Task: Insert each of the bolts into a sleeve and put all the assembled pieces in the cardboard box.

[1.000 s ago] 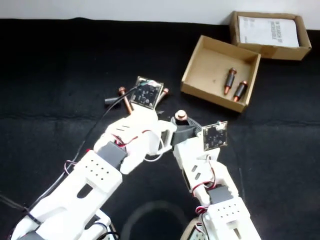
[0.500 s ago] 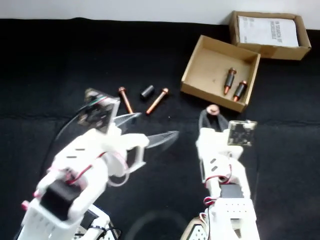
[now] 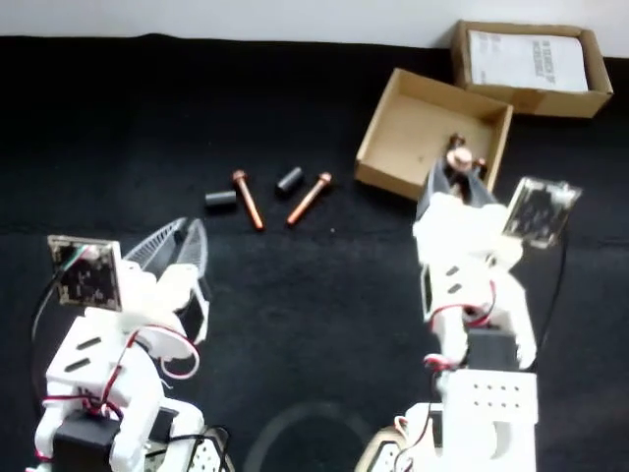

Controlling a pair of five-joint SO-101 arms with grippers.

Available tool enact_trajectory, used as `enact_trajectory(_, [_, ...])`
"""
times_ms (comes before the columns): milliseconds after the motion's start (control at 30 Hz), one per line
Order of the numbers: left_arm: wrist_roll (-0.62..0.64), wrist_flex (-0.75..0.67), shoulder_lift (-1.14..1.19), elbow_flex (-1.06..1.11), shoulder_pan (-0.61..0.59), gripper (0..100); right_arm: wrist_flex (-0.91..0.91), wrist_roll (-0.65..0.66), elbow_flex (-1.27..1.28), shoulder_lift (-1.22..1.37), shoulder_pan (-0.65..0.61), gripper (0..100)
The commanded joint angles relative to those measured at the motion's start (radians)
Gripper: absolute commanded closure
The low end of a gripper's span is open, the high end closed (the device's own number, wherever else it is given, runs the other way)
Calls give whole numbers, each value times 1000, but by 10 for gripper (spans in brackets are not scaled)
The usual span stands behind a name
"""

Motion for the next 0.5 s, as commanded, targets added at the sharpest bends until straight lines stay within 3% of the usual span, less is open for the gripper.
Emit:
enact_trajectory(0, [-3, 0, -76, 31, -48, 986, 67, -9, -240, 104, -7, 991])
enact_trajectory(467, [-3, -2, -133, 160, -271, 991, 344, -3, -960, 760, 5, 991])
